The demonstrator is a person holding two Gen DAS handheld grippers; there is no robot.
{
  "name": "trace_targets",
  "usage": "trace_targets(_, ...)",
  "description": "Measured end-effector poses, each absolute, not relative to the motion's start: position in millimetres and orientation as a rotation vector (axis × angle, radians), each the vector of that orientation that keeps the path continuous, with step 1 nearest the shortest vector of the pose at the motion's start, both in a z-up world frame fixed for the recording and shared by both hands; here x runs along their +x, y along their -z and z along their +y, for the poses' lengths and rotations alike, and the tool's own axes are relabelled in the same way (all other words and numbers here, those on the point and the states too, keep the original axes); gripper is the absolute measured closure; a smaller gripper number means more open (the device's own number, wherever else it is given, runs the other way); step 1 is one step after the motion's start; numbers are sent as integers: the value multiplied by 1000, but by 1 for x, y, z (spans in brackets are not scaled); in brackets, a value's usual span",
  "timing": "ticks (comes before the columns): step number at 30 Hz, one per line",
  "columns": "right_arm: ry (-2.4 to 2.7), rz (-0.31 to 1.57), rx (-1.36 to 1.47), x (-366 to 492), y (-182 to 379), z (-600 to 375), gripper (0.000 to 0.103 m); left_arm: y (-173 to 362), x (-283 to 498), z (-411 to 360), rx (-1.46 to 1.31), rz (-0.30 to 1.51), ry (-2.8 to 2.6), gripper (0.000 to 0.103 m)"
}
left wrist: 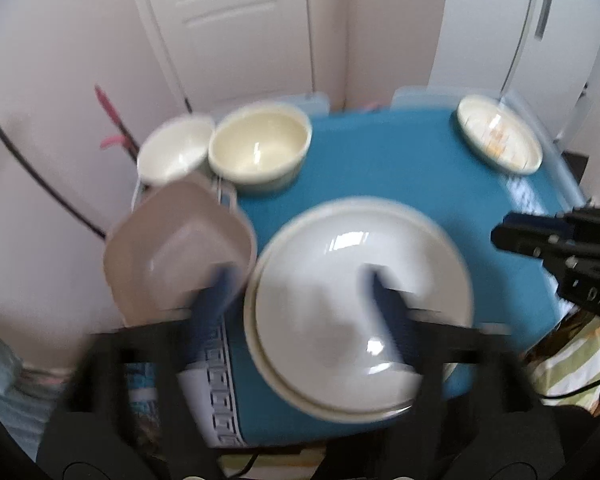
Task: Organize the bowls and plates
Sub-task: 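Move both grippers to the duck-print plate and close on its rim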
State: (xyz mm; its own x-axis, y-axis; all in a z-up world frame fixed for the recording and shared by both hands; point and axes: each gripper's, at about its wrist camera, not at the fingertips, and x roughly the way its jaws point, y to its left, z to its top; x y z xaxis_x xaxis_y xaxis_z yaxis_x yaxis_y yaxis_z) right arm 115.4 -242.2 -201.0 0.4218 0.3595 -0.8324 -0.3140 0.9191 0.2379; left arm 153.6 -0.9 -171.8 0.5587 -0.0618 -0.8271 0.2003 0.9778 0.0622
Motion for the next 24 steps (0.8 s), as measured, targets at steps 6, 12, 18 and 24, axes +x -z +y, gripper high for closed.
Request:
trace_targets(6, -288, 944, 122, 109, 164, -283, 4, 129, 182, -27, 135, 869, 311, 0)
trace_targets(12, -125, 935, 190, 110, 147, -333, 4, 106, 233, -72, 87, 869, 535, 0)
trace_targets(18, 6, 918, 234, 119, 122, -384, 4, 93, 273, -136, 135, 863, 677, 0)
trace_targets(24, 44, 946, 335, 153, 144, -434, 4, 122, 320, -196, 169, 955, 752, 0)
